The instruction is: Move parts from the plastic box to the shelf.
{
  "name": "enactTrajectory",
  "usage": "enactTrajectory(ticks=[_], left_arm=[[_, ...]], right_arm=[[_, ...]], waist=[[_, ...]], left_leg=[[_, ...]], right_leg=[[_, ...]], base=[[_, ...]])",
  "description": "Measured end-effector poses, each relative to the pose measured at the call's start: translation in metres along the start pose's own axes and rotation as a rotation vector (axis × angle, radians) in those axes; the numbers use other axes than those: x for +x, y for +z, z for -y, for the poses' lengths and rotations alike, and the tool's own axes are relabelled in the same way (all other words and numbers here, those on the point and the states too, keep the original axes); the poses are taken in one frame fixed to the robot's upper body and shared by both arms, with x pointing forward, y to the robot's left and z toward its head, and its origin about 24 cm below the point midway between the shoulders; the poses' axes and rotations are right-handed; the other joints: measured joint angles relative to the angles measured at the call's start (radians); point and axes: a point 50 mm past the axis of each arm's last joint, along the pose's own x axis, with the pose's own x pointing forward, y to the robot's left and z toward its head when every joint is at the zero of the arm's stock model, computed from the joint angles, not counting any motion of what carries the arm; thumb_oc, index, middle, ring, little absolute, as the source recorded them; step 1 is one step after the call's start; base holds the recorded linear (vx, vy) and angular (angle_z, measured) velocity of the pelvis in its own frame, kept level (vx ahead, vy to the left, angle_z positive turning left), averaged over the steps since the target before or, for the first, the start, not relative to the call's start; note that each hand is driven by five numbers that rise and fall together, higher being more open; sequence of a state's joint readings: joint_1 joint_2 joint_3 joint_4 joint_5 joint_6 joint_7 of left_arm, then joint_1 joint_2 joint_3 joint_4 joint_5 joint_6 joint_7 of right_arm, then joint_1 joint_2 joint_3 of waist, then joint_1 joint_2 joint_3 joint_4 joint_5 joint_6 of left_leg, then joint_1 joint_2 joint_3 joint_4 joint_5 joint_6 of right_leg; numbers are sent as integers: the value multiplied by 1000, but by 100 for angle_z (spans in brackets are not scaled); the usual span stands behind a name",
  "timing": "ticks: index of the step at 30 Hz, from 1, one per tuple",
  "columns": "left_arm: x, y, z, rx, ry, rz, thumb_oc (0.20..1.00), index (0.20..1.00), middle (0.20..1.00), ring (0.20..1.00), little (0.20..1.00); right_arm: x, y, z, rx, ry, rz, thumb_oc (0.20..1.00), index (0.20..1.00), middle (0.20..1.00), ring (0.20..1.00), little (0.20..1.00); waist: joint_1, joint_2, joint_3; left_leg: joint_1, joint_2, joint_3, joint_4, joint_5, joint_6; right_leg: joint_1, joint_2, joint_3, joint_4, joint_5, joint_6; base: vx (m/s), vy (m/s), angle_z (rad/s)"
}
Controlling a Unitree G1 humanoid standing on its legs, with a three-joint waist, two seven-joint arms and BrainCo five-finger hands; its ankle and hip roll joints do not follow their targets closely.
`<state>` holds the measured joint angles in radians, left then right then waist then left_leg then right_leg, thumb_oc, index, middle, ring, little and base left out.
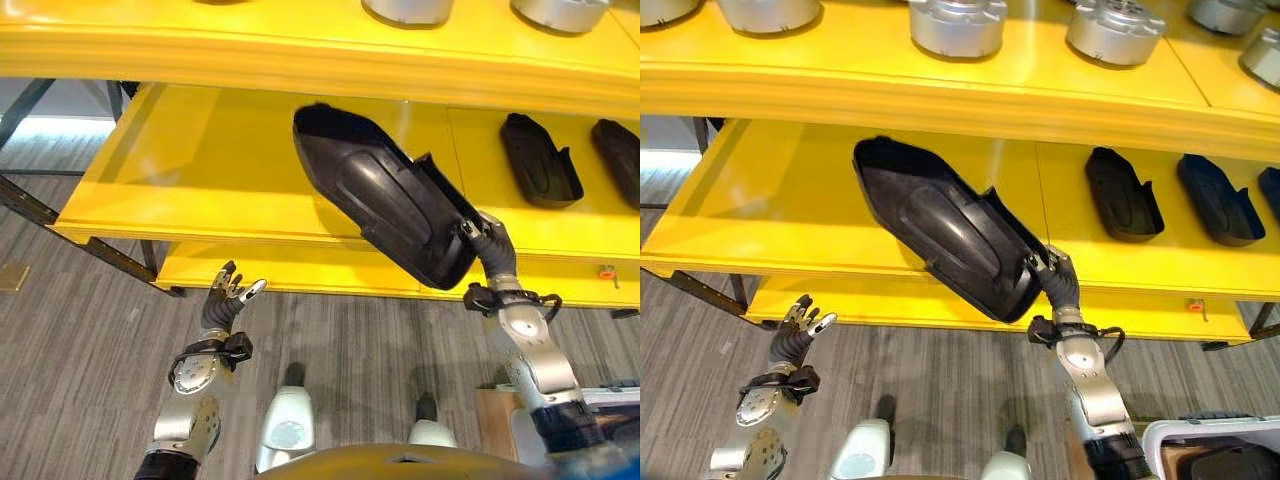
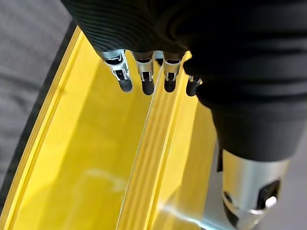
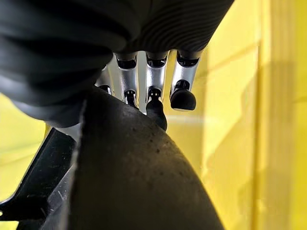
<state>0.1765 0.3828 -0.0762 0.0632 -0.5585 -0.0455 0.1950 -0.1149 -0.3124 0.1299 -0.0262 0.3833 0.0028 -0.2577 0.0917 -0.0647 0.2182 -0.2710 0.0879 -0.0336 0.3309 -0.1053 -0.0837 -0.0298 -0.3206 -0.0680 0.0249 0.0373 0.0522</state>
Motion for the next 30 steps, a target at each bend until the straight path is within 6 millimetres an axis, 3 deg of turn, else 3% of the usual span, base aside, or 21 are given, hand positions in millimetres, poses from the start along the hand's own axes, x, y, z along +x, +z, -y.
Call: enactTrajectory(ticks=[8, 12, 15, 19, 23, 30], left_arm=[[1, 1, 6, 35, -48, -11, 1000, 1000, 1000, 1000, 1000], [4, 7, 13, 64, -92, 9, 1000, 1000, 1000, 1000, 1000], [3, 5, 16, 71, -113, -3, 1000, 1000, 1000, 1000, 1000], [8, 13, 31, 76, -173, 28, 1000, 1000, 1000, 1000, 1000], [13, 21, 37, 46, -190, 50, 1000, 1000, 1000, 1000, 1000], [17, 27, 49, 42, -221, 79, 1000, 1000, 1000, 1000, 1000]], right_arm=[[53, 39, -13, 17, -45, 91, 200, 200, 200, 200, 200], [92, 82, 6, -106, -141, 169, 200, 200, 200, 200, 200], [112, 102, 12, -114, -222, 171, 200, 200, 200, 200, 200], [142, 138, 17, -57, -347, 155, 200, 200, 200, 200, 200], [150, 140, 30, 33, -452, 75, 200, 200, 200, 200, 200], [158, 166, 44, 156, -581, 21, 200, 200, 200, 200, 200]], waist=[[20, 10, 14], [31, 35, 74], [41, 42, 115], [58, 87, 194], [72, 105, 224], [88, 111, 223]], left_leg=[[-186, -15, -8, 119, -22, 18], [-243, -20, -26, 133, -12, 21], [-256, -20, -26, 148, -9, 19], [-277, -25, -27, 164, -6, 21], [-278, -25, -30, 161, -6, 20], [-293, -32, -35, 160, -6, 20]], right_leg=[[-103, -12, -11, -38, 6, 12], [-140, -11, -32, -41, 12, 21], [-152, -11, -31, -30, 27, 40], [-174, -10, -30, -18, 43, 64], [-175, -10, -33, -19, 46, 69], [-175, -11, -44, -31, 41, 62]], base=[[-59, 18, 3], [-80, 9, 10], [-92, 24, 0], [-62, 22, -2], [-3, 4, 1], [6, 1, 3]])
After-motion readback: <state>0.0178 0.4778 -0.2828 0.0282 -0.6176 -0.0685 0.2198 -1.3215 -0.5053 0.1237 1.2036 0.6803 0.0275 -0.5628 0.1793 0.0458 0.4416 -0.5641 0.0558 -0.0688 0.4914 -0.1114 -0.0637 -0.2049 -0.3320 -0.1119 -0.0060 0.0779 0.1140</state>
